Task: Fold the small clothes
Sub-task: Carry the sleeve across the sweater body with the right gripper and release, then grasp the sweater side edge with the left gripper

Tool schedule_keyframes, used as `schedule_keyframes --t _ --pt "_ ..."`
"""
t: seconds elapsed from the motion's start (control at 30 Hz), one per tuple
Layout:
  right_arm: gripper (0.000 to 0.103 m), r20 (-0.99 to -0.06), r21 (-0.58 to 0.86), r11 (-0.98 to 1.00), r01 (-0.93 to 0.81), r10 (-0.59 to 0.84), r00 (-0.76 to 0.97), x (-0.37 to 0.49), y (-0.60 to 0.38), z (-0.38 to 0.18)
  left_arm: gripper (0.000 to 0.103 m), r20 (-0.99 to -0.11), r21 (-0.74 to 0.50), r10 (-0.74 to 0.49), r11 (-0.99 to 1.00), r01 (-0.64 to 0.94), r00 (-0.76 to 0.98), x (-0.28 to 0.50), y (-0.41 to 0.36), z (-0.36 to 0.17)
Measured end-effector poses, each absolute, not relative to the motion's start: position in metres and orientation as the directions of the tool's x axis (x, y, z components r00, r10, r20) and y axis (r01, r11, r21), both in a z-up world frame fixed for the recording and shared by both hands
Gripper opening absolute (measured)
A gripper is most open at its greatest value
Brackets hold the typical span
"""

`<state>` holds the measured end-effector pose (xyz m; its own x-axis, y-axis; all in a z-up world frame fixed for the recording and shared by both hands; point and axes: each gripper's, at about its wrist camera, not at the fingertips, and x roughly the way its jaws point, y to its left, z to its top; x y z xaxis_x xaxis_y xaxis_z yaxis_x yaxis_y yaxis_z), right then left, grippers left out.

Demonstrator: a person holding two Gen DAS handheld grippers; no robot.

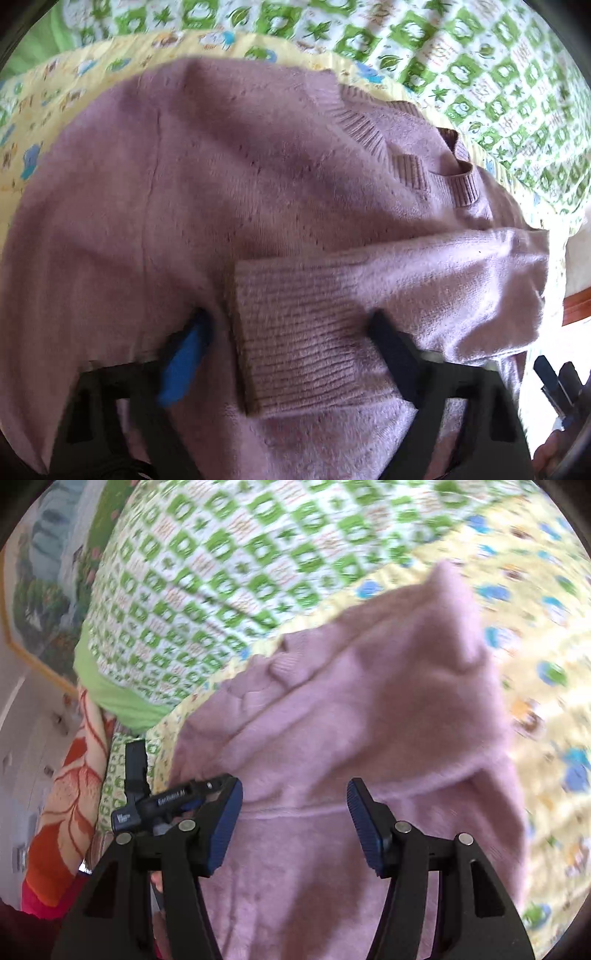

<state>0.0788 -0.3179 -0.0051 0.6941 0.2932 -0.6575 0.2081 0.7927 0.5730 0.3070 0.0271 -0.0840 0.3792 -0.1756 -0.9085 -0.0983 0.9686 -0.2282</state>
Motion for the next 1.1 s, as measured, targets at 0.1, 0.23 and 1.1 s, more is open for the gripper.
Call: schedule_keyframes --t 0.1,0.23,1.1 --pt "0.061 -0.668 0.562 0.788 0.251 0.253 0.7 0.069 -0.327 -0.009 0.023 -0.903 -0.197 -0.152 0.978 -0.073 0.403 0.299 0.03 -0.078" --pt "0.061 -0.679 0.542 0.791 0.282 0.214 0.702 0.06 -0.34 -0.011 0.002 -0.871 -0.247 -0.201 0.968 -0.045 0.449 0.282 0.044 -0.062" --pt "0.061 -0.698 0.521 0.796 0.307 0.19 0.691 0.06 -0.353 -0.016 0.007 -0.838 -0.232 -0.307 0.949 0.215 0.451 0.282 0.005 -0.041"
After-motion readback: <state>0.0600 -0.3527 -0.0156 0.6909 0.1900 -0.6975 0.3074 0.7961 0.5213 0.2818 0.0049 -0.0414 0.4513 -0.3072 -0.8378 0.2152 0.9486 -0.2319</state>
